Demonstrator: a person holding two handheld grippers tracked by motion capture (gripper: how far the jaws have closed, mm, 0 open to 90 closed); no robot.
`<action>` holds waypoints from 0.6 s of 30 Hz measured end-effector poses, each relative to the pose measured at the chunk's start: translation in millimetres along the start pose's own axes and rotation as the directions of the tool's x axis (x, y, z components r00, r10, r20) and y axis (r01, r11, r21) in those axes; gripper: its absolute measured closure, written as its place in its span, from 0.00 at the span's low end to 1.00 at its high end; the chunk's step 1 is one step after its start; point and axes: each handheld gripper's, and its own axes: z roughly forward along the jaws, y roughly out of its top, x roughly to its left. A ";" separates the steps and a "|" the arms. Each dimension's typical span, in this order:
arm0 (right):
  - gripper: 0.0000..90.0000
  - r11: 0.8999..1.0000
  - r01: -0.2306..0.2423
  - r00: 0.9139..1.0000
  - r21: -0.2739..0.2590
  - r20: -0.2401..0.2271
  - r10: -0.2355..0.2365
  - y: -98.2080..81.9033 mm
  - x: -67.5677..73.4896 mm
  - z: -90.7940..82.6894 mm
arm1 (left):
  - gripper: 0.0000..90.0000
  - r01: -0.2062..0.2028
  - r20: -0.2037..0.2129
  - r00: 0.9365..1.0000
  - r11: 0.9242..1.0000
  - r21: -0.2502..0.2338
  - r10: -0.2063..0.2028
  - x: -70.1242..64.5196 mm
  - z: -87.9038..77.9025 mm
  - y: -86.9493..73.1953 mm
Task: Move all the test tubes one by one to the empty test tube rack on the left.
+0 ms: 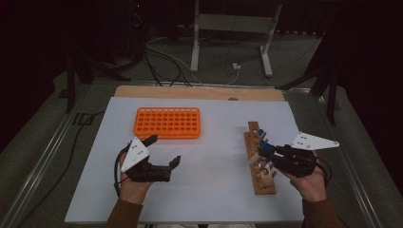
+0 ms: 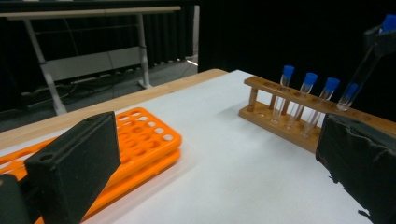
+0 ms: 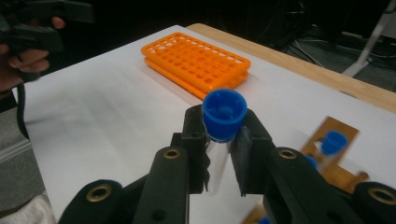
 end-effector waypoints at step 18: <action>0.86 1.000 0.003 0.998 0.023 -0.059 -0.002 18.9 26.0 47.9 | 0.28 -0.103 0.196 0.976 0.993 0.055 0.090 -66.6 83.3 15.1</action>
